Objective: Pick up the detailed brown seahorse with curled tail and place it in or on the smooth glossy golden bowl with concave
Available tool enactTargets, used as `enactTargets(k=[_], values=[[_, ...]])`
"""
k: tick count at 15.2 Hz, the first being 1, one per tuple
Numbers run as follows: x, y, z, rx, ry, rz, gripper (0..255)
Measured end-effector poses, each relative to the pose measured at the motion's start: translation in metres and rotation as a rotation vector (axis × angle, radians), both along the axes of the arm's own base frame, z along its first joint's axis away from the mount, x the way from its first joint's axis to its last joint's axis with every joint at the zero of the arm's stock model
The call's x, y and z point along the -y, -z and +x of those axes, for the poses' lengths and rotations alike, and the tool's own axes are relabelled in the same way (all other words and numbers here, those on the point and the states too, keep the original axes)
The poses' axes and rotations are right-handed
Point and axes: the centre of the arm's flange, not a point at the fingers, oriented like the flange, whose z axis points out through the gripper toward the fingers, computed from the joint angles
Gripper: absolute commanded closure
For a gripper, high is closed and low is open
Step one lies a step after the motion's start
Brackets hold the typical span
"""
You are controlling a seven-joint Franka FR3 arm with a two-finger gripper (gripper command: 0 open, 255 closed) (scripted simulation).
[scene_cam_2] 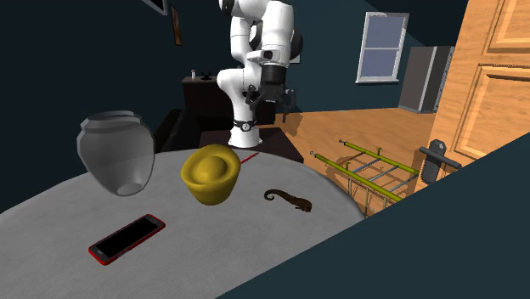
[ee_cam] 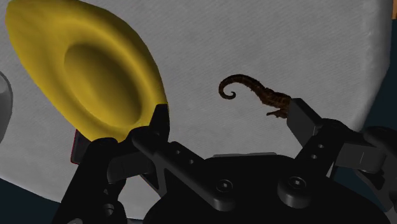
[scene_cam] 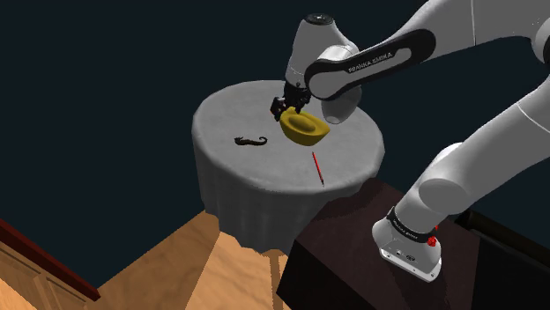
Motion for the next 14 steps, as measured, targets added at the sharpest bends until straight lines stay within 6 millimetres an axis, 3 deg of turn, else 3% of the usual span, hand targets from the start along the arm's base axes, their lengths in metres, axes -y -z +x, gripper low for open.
enactTargets(k=[5, 14], values=[[-0.006, 0.035, 0.049, 0.052, 0.023, -0.039, 0], [0.002, 0.078, 0.068, 0.061, 0.027, -0.046, 0]])
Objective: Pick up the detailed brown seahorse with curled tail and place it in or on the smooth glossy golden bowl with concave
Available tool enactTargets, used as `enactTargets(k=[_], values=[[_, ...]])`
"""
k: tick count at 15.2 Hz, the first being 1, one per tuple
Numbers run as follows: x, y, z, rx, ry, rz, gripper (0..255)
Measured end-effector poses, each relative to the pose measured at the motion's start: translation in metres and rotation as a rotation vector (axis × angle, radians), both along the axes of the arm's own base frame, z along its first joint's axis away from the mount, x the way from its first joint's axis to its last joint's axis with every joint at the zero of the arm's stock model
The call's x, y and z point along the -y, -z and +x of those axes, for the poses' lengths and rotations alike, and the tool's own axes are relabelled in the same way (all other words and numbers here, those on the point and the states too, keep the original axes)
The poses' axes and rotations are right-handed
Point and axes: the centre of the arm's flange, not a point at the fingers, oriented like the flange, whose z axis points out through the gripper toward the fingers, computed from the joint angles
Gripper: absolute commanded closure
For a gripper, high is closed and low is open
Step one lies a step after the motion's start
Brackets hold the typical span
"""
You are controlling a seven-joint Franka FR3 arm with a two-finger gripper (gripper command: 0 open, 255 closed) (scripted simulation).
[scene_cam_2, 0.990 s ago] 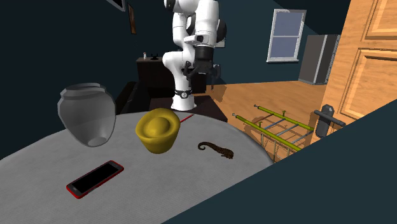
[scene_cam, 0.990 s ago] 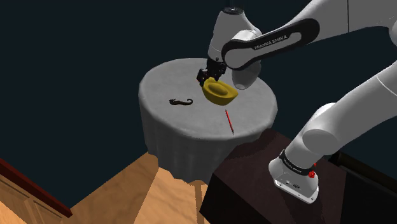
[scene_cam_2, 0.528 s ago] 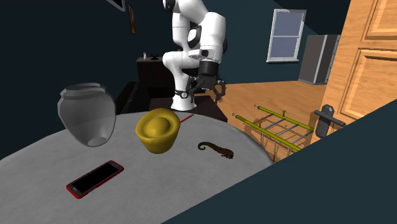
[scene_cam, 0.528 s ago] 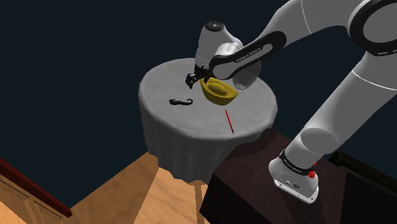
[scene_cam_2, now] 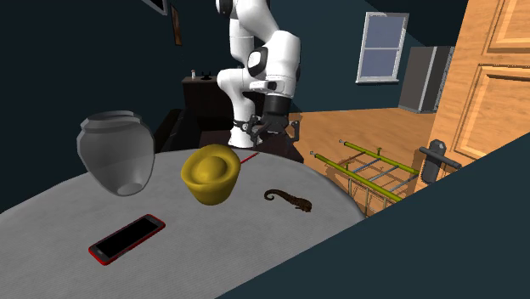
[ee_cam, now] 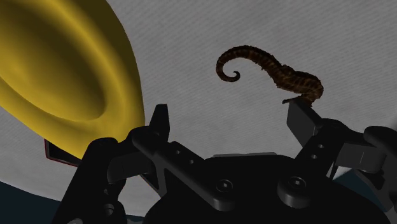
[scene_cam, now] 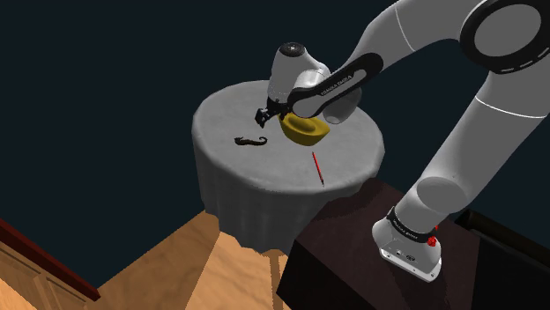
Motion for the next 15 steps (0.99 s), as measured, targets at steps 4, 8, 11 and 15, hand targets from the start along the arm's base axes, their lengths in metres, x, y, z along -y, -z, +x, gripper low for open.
enactTargets(k=[4, 8, 11, 15], values=[[0.0002, 0.0016, 0.0003, 0.000, 0.000, 0.000, 0], [0.0002, 0.0017, 0.0003, 0.000, 0.000, 0.000, 255], [0.0002, 0.0017, 0.0003, 0.000, 0.000, 0.000, 255], [0.0002, 0.0017, 0.0003, 0.000, 0.000, 0.000, 255]])
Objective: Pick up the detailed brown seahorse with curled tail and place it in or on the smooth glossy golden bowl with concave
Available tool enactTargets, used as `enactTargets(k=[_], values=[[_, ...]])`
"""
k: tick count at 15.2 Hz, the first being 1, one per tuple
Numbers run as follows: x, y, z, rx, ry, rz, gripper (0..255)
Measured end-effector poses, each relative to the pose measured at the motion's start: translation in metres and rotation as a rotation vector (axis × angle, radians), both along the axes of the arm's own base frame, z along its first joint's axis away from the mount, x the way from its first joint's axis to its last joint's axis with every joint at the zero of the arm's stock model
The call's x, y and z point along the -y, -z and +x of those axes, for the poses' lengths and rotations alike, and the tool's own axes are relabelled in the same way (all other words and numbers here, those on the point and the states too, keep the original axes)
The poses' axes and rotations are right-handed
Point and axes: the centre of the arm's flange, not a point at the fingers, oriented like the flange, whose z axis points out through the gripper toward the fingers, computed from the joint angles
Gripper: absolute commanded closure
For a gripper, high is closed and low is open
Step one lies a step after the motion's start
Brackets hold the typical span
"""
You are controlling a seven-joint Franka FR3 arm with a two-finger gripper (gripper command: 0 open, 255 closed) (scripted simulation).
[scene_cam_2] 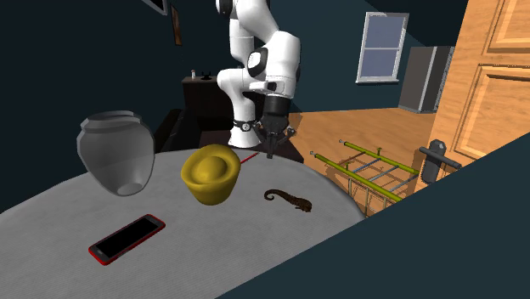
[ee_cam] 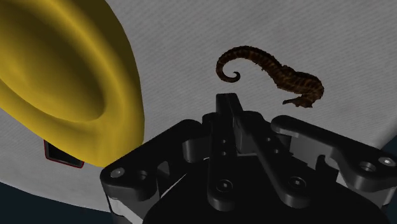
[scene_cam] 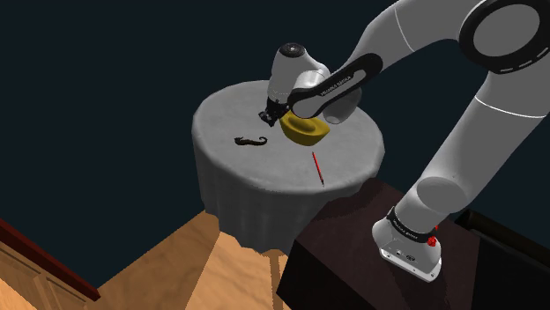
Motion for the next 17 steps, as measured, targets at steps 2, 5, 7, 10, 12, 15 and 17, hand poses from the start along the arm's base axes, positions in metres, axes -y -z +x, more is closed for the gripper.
enactTargets(k=[2, 5, 7, 10, 12, 15, 17], values=[[0.000, 0.000, 0.000, 0.000, 0.000, 0.000, 0], [0.001, 0.016, 0.024, -0.058, -0.165, 0.015, 0], [0.004, 0.029, 0.044, -0.115, -0.337, 0.024, 0], [-0.009, 0.054, 0.077, -0.202, -0.608, 0.040, 0], [-0.015, 0.064, 0.088, -0.235, -0.718, 0.048, 0], [-0.017, 0.082, 0.093, -0.245, -0.753, 0.050, 0], [-0.018, 0.093, 0.094, -0.246, -0.757, 0.051, 0]])
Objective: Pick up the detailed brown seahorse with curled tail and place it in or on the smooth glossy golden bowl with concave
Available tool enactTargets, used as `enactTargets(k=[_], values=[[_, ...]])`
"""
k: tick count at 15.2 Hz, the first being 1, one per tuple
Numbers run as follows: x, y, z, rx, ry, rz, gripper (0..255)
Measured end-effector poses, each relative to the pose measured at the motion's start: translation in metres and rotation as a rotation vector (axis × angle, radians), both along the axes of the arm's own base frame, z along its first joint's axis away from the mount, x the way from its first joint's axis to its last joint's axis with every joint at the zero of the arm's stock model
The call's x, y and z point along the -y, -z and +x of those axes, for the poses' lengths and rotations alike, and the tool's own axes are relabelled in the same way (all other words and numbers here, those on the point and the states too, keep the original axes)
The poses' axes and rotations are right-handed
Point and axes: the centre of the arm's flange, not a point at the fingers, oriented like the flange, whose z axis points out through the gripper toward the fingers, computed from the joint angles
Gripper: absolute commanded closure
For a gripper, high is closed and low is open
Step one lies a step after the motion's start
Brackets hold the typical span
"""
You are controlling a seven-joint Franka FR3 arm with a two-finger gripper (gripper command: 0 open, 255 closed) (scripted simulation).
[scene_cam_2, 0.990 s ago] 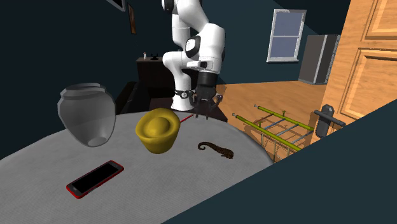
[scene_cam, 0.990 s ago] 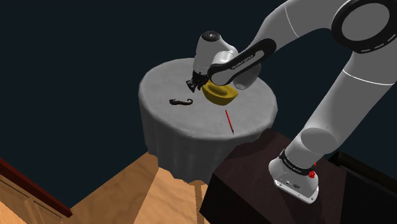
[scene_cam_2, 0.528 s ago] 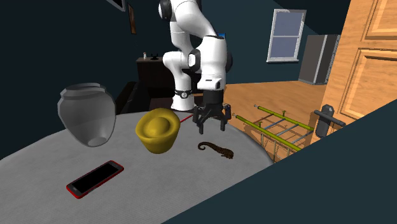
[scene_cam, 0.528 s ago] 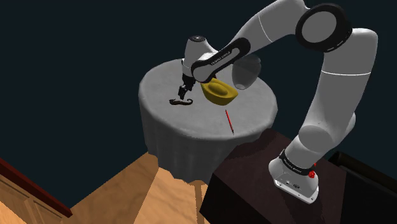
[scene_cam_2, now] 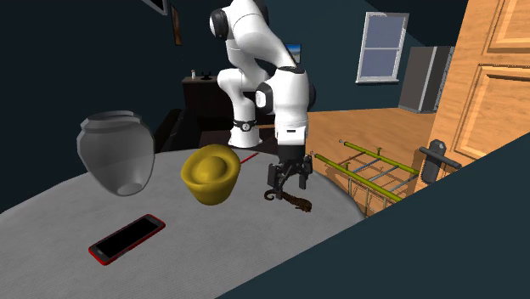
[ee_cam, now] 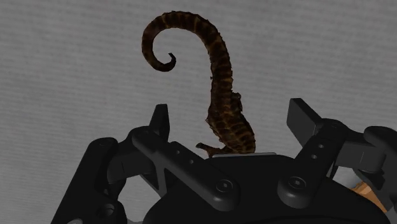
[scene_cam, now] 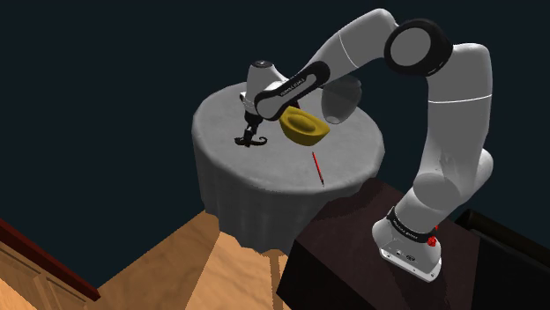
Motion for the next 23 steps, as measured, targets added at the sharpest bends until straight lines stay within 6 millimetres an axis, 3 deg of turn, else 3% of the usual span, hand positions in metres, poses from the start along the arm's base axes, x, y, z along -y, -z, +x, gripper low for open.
enactTargets(k=[2, 8, 9, 19, 23], values=[[0.000, 0.010, 0.001, 0.000, -0.001, 0.000, 0], [0.000, 0.014, 0.001, 0.000, -0.001, 0.000, 0], [0.000, 0.014, 0.001, 0.000, -0.001, 0.000, 255], [-0.002, 0.012, 0.001, 0.004, -0.004, 0.001, 255], [0.001, -0.004, 0.002, 0.000, -0.002, 0.000, 255]])
